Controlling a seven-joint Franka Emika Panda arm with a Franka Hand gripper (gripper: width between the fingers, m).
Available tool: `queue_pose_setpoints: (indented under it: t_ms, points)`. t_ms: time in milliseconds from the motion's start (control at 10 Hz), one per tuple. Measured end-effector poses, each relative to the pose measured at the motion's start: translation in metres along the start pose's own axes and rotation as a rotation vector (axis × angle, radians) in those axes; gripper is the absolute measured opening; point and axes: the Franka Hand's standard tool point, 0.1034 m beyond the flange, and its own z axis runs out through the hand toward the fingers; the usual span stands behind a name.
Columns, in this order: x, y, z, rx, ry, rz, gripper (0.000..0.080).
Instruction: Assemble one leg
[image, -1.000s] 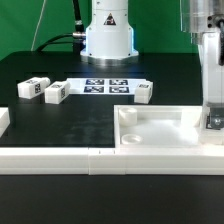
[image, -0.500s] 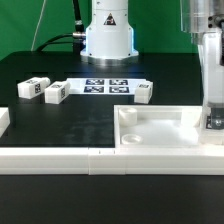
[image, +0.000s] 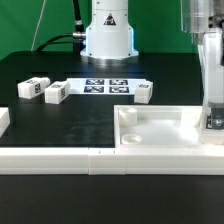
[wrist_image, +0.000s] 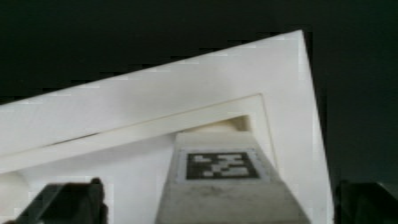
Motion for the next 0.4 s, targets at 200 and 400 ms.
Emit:
queue_pose_setpoints:
  t_ms: [200, 400]
  points:
    - [-0.0001, 0.0001, 0.0, 0.0, 0.0, -0.001, 0.0649]
    - [-0.0002, 0.0001, 0.0001, 0.0, 0.0, -0.001, 0.0649]
